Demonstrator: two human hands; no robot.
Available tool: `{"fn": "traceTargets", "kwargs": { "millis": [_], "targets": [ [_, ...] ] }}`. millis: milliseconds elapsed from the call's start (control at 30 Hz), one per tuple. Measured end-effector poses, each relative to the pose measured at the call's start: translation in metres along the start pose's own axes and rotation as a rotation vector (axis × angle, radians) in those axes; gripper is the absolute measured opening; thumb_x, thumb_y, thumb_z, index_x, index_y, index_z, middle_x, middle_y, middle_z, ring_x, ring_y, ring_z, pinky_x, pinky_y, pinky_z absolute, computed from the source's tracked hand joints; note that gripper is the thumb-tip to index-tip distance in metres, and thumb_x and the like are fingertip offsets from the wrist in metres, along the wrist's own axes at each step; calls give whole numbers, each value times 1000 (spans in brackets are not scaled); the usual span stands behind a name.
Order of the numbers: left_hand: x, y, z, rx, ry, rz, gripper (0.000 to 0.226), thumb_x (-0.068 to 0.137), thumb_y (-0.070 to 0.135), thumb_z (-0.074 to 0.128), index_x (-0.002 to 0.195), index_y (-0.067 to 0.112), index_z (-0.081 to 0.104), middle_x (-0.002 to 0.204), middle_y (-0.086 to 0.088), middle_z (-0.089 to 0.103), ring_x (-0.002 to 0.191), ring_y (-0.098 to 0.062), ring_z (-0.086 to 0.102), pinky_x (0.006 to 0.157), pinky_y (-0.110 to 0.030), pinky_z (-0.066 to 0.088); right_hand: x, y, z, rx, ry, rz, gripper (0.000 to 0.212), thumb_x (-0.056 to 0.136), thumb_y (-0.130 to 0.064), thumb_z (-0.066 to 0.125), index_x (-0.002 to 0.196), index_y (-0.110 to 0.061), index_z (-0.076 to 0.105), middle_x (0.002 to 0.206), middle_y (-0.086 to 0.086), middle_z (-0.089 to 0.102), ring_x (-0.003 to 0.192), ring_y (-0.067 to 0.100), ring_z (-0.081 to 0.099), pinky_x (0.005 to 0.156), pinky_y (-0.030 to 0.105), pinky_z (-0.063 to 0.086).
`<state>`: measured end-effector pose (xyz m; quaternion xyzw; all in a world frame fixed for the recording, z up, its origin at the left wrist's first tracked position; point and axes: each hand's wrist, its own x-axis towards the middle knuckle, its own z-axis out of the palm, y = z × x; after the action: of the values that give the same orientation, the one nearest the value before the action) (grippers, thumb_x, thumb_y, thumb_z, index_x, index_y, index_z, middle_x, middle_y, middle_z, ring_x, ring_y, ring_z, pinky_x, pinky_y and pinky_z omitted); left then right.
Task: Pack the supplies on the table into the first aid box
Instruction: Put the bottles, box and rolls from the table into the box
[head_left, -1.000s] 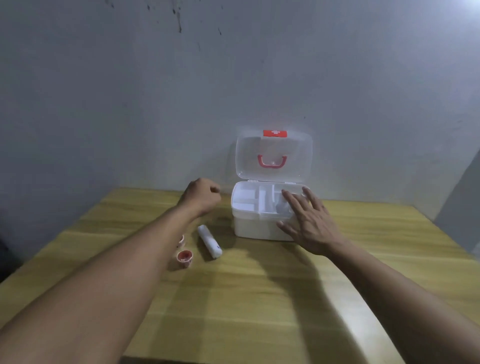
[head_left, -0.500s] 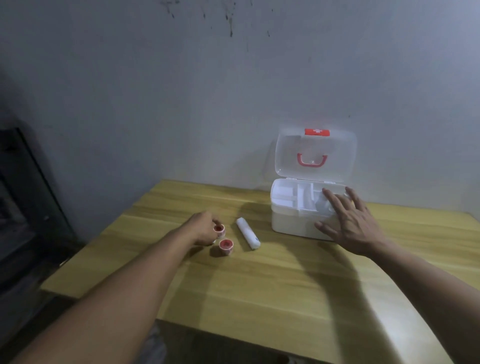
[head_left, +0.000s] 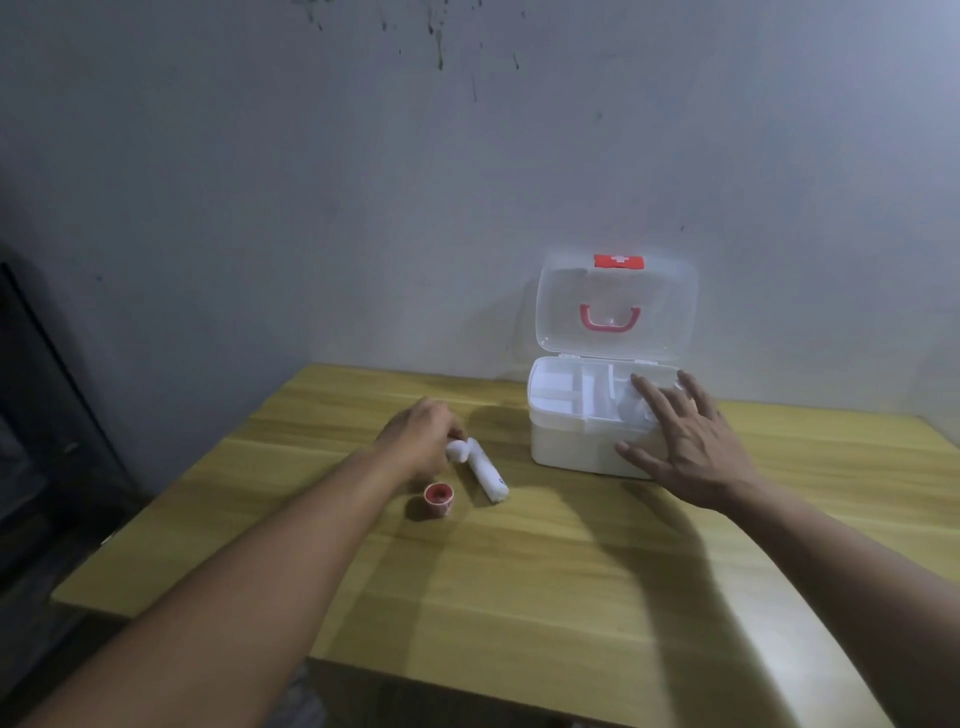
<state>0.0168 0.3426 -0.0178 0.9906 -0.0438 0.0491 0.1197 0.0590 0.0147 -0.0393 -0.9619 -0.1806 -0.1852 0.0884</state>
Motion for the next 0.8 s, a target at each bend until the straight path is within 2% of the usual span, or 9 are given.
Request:
{"fn": "traceTargets", "kwargs": {
  "millis": [67, 167, 200, 333, 533, 667, 800],
  "targets": [
    [8, 12, 3, 67, -37, 61, 36, 75, -2, 64, 96, 26, 72, 104, 2, 61, 95, -23, 61, 75, -35, 53, 0, 1, 0, -10, 2, -6, 88, 76, -78, 25, 150, -33, 6, 144, 2, 41, 147, 27, 2, 117, 43, 19],
    [18, 21, 12, 129, -119, 101, 34, 66, -9, 53, 74, 21, 65, 92, 4, 66, 81, -23, 63, 67, -37, 57, 0, 2, 1, -1, 7, -5, 88, 77, -78, 26, 150, -33, 7, 142, 3, 44, 147, 27, 2, 118, 43, 17],
    [20, 22, 14, 153, -129, 114, 32, 66, -10, 51, 73, 19, 64, 87, 4, 63, 78, -23, 62, 63, -37, 55, 0, 2, 1, 5, 9, -4, 88, 77, -77, 27, 150, -33, 7, 141, 4, 44, 147, 27, 2, 118, 43, 17],
    [27, 26, 24, 199, -108, 176, 25, 78, -3, 56, 85, 17, 68, 91, 1, 49, 82, -26, 57, 63, -35, 41, 0, 2, 2, -2, 13, -12, 86, 79, -76, 28, 150, -33, 6, 142, 3, 43, 147, 27, 1, 118, 42, 18],
    [31, 21, 9, 196, -28, 207, 35, 82, 2, 59, 107, 25, 69, 105, 0, 54, 95, -24, 59, 74, -33, 47, -1, 1, 2, 8, 30, -14, 84, 81, -74, 31, 150, -33, 7, 140, 4, 44, 147, 27, 1, 119, 42, 16],
    [29, 23, 10, 239, -128, 199, 45, 81, 0, 56, 115, 29, 64, 111, 1, 54, 100, -26, 59, 72, -32, 43, -1, 1, 3, 11, 30, -12, 84, 81, -75, 28, 150, -34, 6, 139, 4, 45, 147, 27, 1, 119, 43, 16],
    [29, 33, 22, 270, -195, 210, 42, 79, -2, 59, 110, 26, 65, 107, -1, 52, 96, -28, 59, 69, -33, 39, -1, 2, 3, 6, 27, -10, 85, 80, -75, 27, 150, -33, 5, 141, 4, 44, 147, 26, 0, 119, 42, 14]
  ]
}}
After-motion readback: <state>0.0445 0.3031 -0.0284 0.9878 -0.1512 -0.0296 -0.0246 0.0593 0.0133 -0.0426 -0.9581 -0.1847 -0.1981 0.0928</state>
